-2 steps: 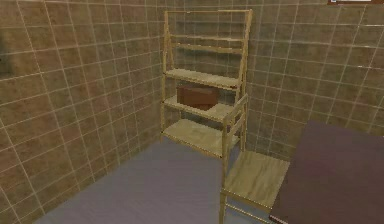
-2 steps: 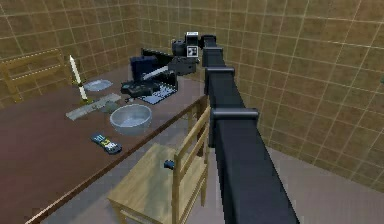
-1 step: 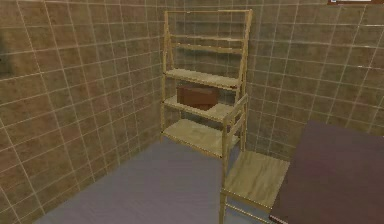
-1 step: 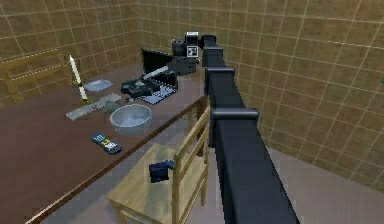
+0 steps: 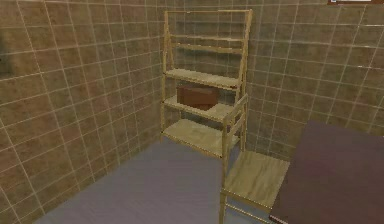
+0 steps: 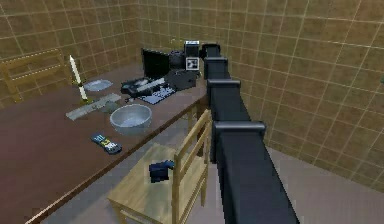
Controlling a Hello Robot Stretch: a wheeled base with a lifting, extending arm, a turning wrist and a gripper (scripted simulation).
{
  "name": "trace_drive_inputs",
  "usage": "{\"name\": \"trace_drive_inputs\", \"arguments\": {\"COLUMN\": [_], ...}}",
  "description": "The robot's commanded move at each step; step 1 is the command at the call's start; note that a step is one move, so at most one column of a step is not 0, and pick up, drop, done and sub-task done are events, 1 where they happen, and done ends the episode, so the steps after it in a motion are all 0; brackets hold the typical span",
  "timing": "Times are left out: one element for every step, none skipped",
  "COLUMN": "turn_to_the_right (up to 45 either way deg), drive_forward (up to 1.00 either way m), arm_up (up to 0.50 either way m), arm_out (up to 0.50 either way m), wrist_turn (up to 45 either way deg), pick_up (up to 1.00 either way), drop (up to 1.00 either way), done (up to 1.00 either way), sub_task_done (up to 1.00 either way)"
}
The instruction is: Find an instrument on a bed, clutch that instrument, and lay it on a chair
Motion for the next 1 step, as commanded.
{"name": "trace_drive_inputs", "arguments": {"turn_to_the_right": [0.0], "drive_forward": [0.00], "arm_up": [0.00], "arm_out": [0.00], "wrist_turn": [0.0], "pick_up": [0.00], "drop": [0.00], "done": [1.00], "sub_task_done": [0.00]}}
